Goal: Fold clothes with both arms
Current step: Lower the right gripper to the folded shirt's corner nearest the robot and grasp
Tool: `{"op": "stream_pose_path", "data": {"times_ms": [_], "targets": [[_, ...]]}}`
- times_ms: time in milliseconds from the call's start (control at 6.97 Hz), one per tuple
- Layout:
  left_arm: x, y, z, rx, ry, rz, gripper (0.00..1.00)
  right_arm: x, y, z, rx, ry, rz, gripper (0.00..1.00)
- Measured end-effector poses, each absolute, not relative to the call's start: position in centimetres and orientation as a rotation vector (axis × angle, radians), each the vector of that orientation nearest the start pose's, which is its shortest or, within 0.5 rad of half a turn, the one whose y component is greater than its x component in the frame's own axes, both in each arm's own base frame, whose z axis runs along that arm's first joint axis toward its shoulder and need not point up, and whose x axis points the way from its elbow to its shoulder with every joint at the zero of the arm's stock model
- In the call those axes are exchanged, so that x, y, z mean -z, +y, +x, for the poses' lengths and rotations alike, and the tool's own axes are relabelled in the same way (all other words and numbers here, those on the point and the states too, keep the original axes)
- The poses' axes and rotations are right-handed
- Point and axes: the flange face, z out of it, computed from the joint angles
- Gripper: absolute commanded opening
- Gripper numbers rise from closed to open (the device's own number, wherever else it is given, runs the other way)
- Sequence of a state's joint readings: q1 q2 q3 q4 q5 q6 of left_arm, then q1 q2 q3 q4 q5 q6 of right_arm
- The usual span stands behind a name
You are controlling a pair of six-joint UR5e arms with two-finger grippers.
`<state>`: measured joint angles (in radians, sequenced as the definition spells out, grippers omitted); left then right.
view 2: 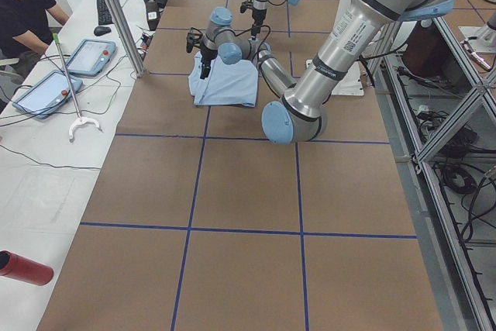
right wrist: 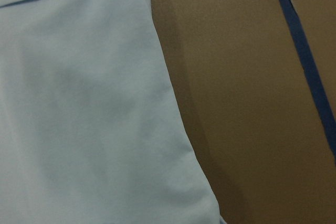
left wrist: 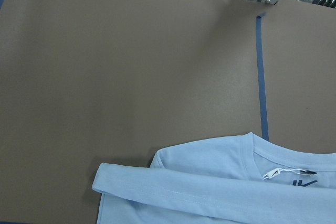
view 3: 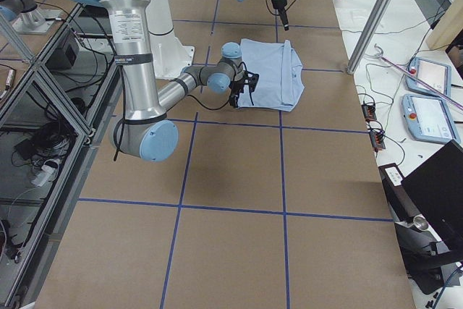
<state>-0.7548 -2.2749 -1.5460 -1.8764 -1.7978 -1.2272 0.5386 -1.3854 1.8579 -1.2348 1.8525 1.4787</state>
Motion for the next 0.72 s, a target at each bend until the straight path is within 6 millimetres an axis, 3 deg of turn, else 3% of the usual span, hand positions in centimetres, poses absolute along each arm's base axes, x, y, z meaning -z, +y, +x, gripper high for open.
{"op": "stream_pose_path", "data": {"times_ms": [143, 287, 574, 717], "targets": [[-21.08, -57.14, 44.57, 0.264, 0.948, 0.335, 0.99, -39.87, -37.95, -43.59, -0.299, -0.841, -0.001, 0.96], [-21.11, -57.14, 44.57, 0.264, 0.948, 0.335, 0.99, -40.09, -37.93, -43.79, -0.295, -0.836, 0.001, 0.87], [-21.16, -57.14, 44.58, 0.264, 0.947, 0.335, 0.99, -40.38, -37.98, -43.94, -0.295, -0.830, 0.001, 0.55], [-21.16, -57.14, 44.57, 0.264, 0.947, 0.335, 0.99, -40.52, -38.02, -43.98, -0.296, -0.827, 0.002, 0.30]]}}
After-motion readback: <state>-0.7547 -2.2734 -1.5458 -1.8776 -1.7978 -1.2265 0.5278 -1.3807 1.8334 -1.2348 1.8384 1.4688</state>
